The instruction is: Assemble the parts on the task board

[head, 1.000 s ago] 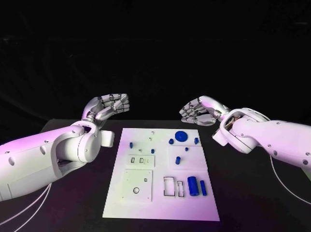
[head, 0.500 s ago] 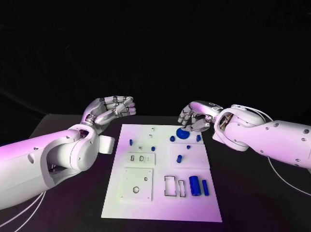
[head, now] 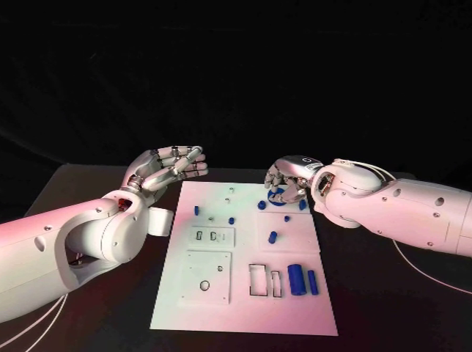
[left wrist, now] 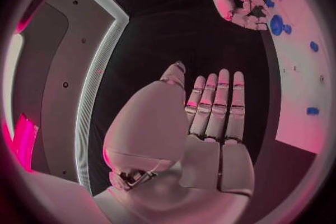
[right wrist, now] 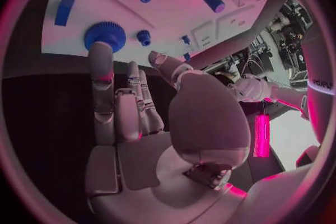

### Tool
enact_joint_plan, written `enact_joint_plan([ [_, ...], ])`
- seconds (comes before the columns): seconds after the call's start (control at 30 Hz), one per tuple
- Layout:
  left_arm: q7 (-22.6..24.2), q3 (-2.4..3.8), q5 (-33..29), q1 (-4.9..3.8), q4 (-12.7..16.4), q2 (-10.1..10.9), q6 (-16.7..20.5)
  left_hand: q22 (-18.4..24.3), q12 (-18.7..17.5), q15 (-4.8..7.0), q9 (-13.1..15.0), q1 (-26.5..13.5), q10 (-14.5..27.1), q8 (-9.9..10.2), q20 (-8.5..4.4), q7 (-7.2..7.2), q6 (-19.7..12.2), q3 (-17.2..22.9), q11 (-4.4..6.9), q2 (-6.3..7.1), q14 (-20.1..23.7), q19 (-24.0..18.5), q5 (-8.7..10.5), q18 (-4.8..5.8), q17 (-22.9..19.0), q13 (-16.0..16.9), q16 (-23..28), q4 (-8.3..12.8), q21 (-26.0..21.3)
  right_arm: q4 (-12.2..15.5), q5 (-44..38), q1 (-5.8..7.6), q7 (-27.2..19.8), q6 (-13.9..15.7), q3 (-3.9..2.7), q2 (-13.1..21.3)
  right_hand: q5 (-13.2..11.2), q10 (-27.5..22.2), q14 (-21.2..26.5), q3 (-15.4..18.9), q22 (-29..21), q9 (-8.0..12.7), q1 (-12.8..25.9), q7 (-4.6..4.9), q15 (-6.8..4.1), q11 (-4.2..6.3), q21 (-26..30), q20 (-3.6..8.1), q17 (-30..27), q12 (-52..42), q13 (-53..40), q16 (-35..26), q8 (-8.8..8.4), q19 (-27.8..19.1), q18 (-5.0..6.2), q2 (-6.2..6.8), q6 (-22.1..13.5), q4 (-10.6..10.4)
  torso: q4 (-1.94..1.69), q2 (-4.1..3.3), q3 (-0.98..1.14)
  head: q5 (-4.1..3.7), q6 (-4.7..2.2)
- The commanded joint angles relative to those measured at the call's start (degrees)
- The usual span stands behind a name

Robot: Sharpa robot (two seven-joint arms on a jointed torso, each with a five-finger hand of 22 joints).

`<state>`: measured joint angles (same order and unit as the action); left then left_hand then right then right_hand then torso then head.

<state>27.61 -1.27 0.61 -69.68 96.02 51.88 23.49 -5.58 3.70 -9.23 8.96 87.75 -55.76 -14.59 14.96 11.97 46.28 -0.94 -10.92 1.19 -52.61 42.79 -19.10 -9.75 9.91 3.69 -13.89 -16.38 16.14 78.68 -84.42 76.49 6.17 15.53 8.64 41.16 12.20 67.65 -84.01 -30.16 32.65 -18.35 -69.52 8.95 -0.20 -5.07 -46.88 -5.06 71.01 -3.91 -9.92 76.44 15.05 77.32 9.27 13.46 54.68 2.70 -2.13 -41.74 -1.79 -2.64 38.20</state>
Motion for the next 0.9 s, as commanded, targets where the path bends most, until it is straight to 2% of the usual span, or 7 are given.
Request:
enact_joint_plan([
  [0.03, 0.7, 0.08, -1.5, -0.24, 0.3, 0.0, -1.8, 0.1, -0.1, 0.08, -0.1, -0.6, 0.5, 0.4, 0.41, 1.31, -0.4, -0.3, -0.05, 0.06, 0.5, 0.1, 0.38, -0.61, 0.1, -0.1, 0.3, 0.0, -0.2, -0.2, -2.0, -0.14, 2.6, -0.6, 0.01, -0.4, 0.4, -1.2, -2.9, 0.1, 0.8, -0.1, 0.0, 0.08, 0.36, -0.21, -0.7, -0.01, 0.6, 0.2, 0.3, 0.7, -0.25, -0.7, -0.75, 0.45, -0.5, -0.3, -0.47, -0.63, -0.35, -0.19, 0.14],
  [0.3, 0.3, 0.09, -1.6, -0.5, 0.2, 0.1, -2.0, 0.1, -0.1, 0.03, -0.1, -0.8, 0.8, 0.4, 0.45, 1.38, -0.5, -0.5, -0.13, 0.01, 0.7, 0.1, 0.45, -0.61, 0.1, -0.1, 0.4, -0.1, -0.2, -0.1, -2.5, -0.33, 3.2, -0.5, 0.05, -0.8, 0.9, -1.8, -3.1, 0.9, 4.2, -0.4, 0.0, 0.05, 0.48, -0.25, -3.6, -0.36, 2.5, -0.1, 0.3, 2.6, -0.66, -0.8, -0.89, 0.72, -1.2, -0.8, -0.87, -1.05, -0.6, -0.62, -0.12],
  [0.37, 0.2, 0.09, -1.7, -0.55, 0.1, 0.1, -2.0, 0.1, -0.1, 0.03, -0.1, -0.8, 0.8, 0.4, 0.45, 1.38, -0.5, -0.5, -0.13, 0.01, 0.7, 0.1, 0.45, -0.61, 0.1, -0.1, 0.4, -0.1, -0.2, -0.2, -2.6, -0.38, 3.3, -0.7, 0.07, -0.9, 1.0, -1.9, -3.1, 1.0, 4.5, -0.5, -0.1, 0.02, 0.48, -0.24, -4.0, -0.42, 2.8, -0.2, 0.2, 2.9, -0.68, -0.9, -0.86, 0.69, -1.3, -0.9, -0.87, -1.23, -0.61, -0.54, -0.2],
  [0.43, 0.1, 0.09, -1.7, -0.61, -0.1, 0.1, -2.0, 0.1, 0.0, 0.03, -0.1, -0.9, 0.9, 0.4, 0.46, 1.39, -0.5, -0.5, -0.13, -0.01, 0.8, 0.1, 0.48, -0.61, 0.1, -0.1, 0.4, -0.1, -0.2, -0.1, -2.6, -0.46, 3.3, -1.1, 0.09, -1.0, 1.0, -1.8, -3.2, 1.1, 5.1, -0.6, -0.3, -0.05, 0.46, -0.18, -4.5, -0.48, 3.0, -0.4, 0.1, 3.2, -0.59, -1.1, -0.83, 0.55, -1.1, -0.9, -1.05, -1.41, -0.6, -0.56, -0.09],
  [0.77, -0.1, 0.09, -1.8, -0.68, -0.6, 0.2, -1.9, 0.1, 0.0, 0.02, -0.1, -0.9, 0.9, 0.4, 0.46, 1.4, -0.6, -0.5, -0.13, 0.0, 0.8, 0.2, 0.49, -0.61, 0.2, -0.1, 0.4, -0.1, -0.2, 0.0, -2.5, -0.85, 3.4, -2.8, 0.15, -1.0, 1.1, -2.0, -3.2, 1.1, 6.3, -1.0, -0.6, -0.06, 0.49, -0.22, -5.5, -0.6, 3.3, -0.4, 0.1, 3.7, -0.26, -1.3, -0.84, 0.53, -0.5, -1.0, -1.28, -2.01, -0.74, -0.59, -0.87],
  [0.9, -0.2, 0.09, -1.8, -0.69, -0.6, 0.2, -1.9, 0.1, 0.0, 0.01, -0.1, -0.9, 1.0, 0.4, 0.47, 1.41, -0.6, -0.6, -0.14, 0.01, 0.8, 0.2, 0.53, -0.61, 0.2, -0.1, 0.4, -0.1, -0.2, 0.1, -2.5, -1.05, 3.3, -3.1, 0.18, -1.0, 1.1, -2.2, -3.2, 1.1, 6.8, -1.1, -0.7, -0.02, 0.54, -0.26, -5.9, -0.65, 3.5, -0.4, 0.1, 3.9, -0.15, -1.4, -0.87, 0.38, -0.3, -1.1, -1.35, -2.18, -0.77, -0.52, -0.87],
])
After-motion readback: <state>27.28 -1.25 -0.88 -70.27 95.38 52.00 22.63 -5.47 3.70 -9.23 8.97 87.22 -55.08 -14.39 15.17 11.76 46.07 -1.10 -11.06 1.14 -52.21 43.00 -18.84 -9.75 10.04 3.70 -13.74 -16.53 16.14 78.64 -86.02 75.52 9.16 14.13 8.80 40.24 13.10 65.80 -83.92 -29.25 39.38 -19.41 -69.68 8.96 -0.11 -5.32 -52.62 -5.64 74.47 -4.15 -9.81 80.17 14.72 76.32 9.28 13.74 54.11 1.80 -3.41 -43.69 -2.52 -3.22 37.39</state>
